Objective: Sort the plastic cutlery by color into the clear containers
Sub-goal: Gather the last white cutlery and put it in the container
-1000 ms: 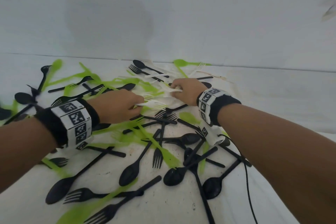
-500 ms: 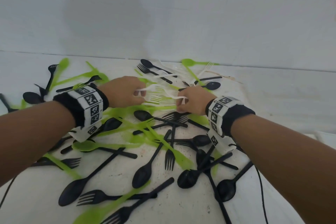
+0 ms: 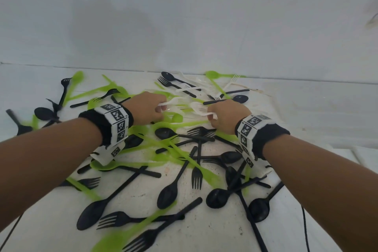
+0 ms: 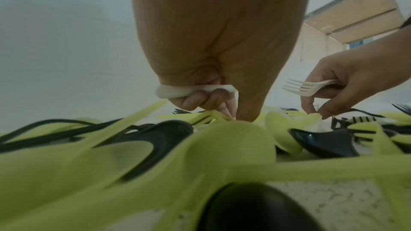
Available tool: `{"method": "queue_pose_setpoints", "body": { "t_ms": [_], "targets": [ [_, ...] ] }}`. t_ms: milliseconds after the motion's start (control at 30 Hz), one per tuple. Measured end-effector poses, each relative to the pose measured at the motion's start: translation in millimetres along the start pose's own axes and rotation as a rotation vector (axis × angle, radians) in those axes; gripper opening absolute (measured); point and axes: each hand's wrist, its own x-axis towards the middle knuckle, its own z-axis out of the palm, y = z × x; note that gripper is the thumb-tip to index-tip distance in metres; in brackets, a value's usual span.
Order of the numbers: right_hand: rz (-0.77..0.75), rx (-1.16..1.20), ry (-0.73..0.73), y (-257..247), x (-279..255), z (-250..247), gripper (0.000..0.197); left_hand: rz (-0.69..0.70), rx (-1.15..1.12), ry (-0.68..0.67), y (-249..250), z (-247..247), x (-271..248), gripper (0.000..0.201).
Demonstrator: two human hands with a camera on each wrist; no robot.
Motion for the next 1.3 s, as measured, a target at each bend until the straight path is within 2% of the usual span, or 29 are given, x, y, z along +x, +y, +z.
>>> {"method": "queue_pose_setpoints", "body": {
  "t_ms": [67,133,267,400,467,567,633,700,833,900,1000,1100,1167,1300],
  "targets": [
    [0.016,-0.021,0.041,-1,-4,-1,0.02,-0.009,-0.132,0.039,1,-2,-3,0.023],
    [0.037,-0.035,0.058,-1,-7,-2,0.022,-0.023,-0.204,0.019,4,-4,-6,0.022],
    [0.107,0.056,0.148,-3,-10,-7,0.019,0.009,-0.074,-0.052,9,-10,-14,0.023],
    [0.176,0.239,0.314,-5,-7,-15,0.017,0.035,-0.074,-0.073,9,-16,-18,0.032],
    [0.17,0.328,0.38,-6,-3,-17,0.014,0.04,-0.158,-0.032,9,-17,-19,0.037],
    [0.174,0.542,0.417,-10,1,-16,0.025,0.105,-0.217,0.102,16,-19,-23,0.037],
    [0.203,0.66,0.401,-14,5,-14,0.034,0.164,-0.242,0.24,25,-23,-25,0.032],
    [0.226,0.692,0.364,-19,10,-13,0.04,0.166,-0.352,0.36,35,-31,-30,0.03],
    [0.136,0.489,0.18,-36,15,-17,0.045,0.065,-0.553,0.492,39,-47,-38,0.033],
    [0.074,0.461,0.091,-50,18,-13,0.045,-0.005,-0.459,0.45,30,-48,-43,0.034],
    [0.034,0.382,0.041,-69,24,-1,0.022,-0.144,-0.305,0.232,4,-38,-50,0.016],
    [-0.007,0.286,-0.033,-76,28,3,0.026,-0.165,-0.244,0.064,-17,-27,-61,0.014],
    [-0.046,0.249,-0.078,-77,28,0,0.02,-0.156,-0.178,0.045,-25,-24,-66,0.015],
    [-0.115,0.26,-0.072,-72,26,-2,0.014,-0.128,-0.107,0.124,-28,-24,-61,0.013]
  ]
}}
